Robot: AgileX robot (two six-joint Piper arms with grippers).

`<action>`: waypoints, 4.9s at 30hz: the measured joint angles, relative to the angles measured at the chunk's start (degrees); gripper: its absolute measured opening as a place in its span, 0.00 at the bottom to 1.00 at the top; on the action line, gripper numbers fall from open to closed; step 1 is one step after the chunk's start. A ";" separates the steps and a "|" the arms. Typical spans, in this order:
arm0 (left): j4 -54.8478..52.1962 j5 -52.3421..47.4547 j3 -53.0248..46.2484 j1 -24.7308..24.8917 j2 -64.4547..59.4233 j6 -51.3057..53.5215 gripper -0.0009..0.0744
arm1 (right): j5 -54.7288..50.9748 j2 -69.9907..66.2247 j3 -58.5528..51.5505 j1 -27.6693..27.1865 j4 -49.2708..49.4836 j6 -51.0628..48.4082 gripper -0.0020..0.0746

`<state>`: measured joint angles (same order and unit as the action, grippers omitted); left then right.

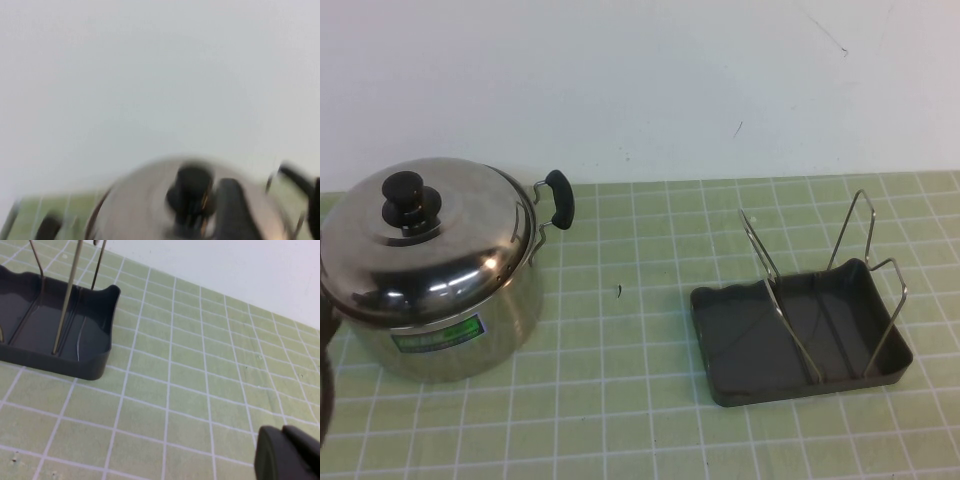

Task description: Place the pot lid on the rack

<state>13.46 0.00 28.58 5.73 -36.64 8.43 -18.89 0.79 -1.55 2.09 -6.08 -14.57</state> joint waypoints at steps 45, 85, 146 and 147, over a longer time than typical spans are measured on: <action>0.29 41.10 12.03 3.93 -52.51 -7.64 0.42 | 1.21 0.00 0.00 0.00 6.58 6.13 0.02; -62.29 64.78 1.68 3.93 -26.76 -63.10 0.42 | -38.34 -51.54 29.56 7.34 101.97 -55.94 0.53; -67.83 53.56 1.68 -6.75 -27.52 -72.01 0.51 | -32.49 -70.65 66.42 12.10 52.41 -36.37 0.25; -69.64 52.69 1.68 -6.85 -27.52 -72.13 0.42 | -33.41 -70.13 66.42 12.10 47.05 -33.74 0.25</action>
<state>-56.18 52.69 30.26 -1.12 -64.16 -63.70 -52.30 -69.35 64.86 14.19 40.97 -48.31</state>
